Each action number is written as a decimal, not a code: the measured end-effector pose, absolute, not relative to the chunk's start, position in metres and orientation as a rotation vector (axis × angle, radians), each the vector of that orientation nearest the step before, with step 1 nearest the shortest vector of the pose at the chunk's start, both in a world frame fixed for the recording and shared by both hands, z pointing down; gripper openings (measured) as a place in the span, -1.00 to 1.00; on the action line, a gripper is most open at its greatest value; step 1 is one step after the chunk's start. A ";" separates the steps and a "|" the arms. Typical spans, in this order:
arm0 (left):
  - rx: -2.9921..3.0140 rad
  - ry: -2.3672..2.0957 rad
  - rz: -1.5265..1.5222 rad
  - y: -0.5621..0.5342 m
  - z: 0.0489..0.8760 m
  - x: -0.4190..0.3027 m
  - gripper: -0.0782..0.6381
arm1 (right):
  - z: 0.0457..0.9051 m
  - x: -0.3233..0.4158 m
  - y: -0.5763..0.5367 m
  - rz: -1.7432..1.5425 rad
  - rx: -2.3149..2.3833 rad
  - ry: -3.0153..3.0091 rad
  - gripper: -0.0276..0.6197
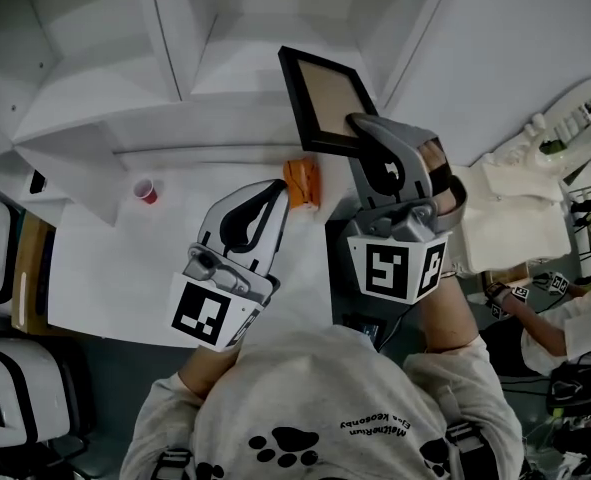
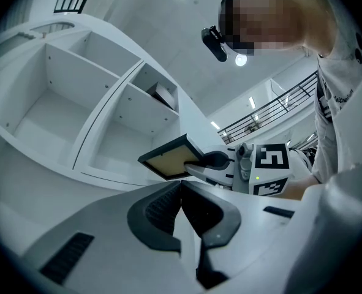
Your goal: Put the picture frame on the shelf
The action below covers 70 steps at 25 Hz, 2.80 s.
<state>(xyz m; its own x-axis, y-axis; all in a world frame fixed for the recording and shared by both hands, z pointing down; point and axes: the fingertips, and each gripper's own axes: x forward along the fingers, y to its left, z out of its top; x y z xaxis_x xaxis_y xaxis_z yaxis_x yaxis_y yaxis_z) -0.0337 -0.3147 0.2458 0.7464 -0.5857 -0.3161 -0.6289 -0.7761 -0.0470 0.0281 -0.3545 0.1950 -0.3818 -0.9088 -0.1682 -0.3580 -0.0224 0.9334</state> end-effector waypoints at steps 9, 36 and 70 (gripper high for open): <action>-2.812 0.990 0.497 -0.324 0.241 -0.029 -0.73 | 0.210 0.029 -0.381 -1.401 1.204 -1.646 -0.80; -2.740 0.900 0.437 -0.353 0.212 0.019 -0.73 | 0.224 0.034 -0.419 -1.366 1.069 -1.548 -0.79; -2.700 0.905 0.354 -0.402 0.204 0.045 -0.73 | 0.223 0.042 -0.408 -1.252 1.109 -1.642 -0.35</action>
